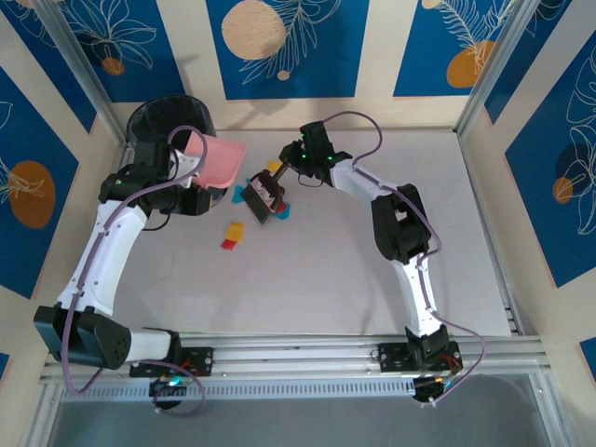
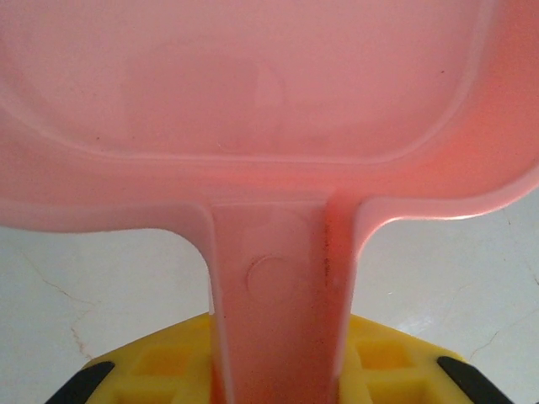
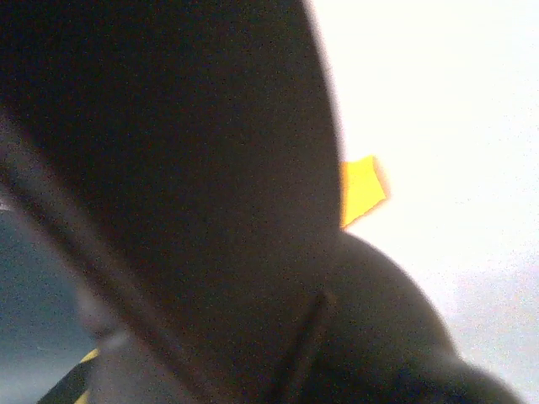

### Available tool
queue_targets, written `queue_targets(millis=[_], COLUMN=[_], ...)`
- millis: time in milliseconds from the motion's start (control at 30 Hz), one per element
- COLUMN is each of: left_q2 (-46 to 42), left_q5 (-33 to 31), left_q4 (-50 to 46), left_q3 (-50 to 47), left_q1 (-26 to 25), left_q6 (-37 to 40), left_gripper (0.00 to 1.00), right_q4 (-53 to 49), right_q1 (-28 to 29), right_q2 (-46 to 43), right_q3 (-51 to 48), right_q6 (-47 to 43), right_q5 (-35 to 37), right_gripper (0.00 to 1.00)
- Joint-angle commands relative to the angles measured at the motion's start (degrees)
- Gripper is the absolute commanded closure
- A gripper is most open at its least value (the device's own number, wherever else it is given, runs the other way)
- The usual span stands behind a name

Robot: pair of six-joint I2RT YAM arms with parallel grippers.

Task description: Sweep away the paper scraps from the table

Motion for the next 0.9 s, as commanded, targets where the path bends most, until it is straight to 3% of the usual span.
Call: queue_targets(millis=[0,500,767,867], left_q2=[-0.48,0.14,0.30,0.29], left_q5=[0.81,2.39,2.74,2.48], left_q4=[1.07,1.89,1.87,1.87], left_q3=[-0.51,-1.30,-1.22,-1.30], left_q1=[-0.42,-0.40,-0.68,-0.74], left_q6=[1.24,0.71,0.54,0.63], left_gripper=[1.00,1.00,1.00,1.00], right_q4=[0.63,5.25,0.46,1.15], right_q1=[-0.88,-5.44,-5.21,-4.17], right_q2=[-1.83,-21.93,-31.28,-33.87], right_q3=[-2.69,-31.55,-36.82,-36.75], right_q6=[1.05,-2.67,-7.00,-9.89], right_q5=[1.67,12.01,23.61,24.35], right_gripper=[1.00,1.00,1.00,1.00])
